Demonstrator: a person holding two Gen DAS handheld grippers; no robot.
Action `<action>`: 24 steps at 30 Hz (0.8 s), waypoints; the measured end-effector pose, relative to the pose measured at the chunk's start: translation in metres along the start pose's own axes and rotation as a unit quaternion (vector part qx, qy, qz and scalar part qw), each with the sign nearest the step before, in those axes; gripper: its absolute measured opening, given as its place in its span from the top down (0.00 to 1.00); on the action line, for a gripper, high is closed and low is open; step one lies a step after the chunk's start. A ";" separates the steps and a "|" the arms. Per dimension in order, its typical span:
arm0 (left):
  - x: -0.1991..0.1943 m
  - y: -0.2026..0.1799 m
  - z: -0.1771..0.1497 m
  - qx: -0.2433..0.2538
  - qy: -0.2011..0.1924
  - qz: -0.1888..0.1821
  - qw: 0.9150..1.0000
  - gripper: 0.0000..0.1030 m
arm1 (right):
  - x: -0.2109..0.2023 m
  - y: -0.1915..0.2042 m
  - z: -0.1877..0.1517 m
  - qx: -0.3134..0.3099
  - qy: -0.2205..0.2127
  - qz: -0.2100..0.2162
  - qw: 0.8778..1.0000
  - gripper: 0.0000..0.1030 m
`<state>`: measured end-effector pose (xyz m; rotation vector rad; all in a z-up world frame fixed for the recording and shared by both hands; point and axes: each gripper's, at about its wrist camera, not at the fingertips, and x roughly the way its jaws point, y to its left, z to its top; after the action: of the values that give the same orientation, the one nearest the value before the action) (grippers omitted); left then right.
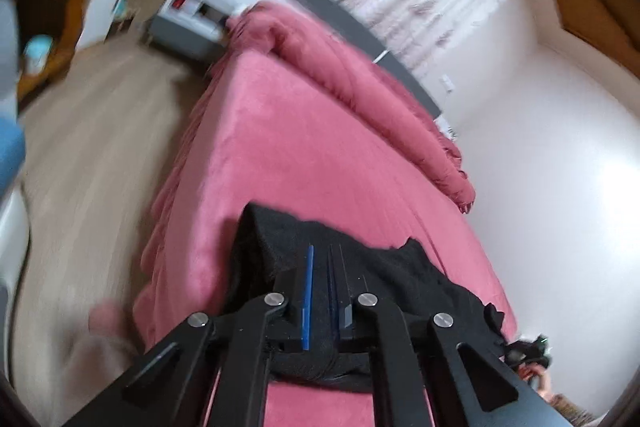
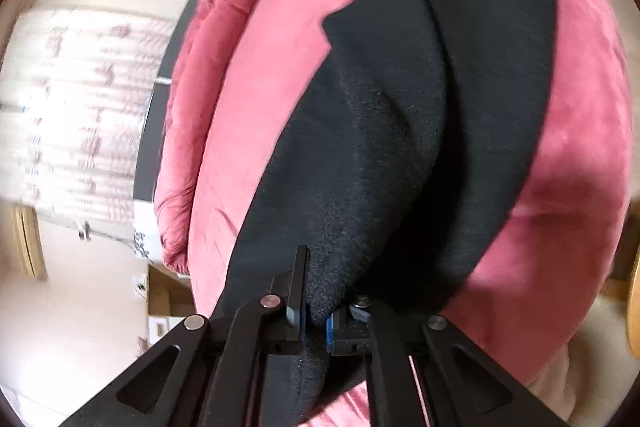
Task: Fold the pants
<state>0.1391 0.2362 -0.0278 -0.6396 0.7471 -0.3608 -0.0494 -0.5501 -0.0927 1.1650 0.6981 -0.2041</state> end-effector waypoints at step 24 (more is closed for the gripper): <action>0.082 -0.071 -0.038 0.155 0.095 0.102 0.978 0.56 | 0.206 0.305 -0.149 -0.418 0.210 0.028 0.883 0.67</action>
<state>0.1619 0.1248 -0.0452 -0.2326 0.9090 -0.3438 0.2007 -0.2528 -0.0130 0.3810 0.9955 0.3937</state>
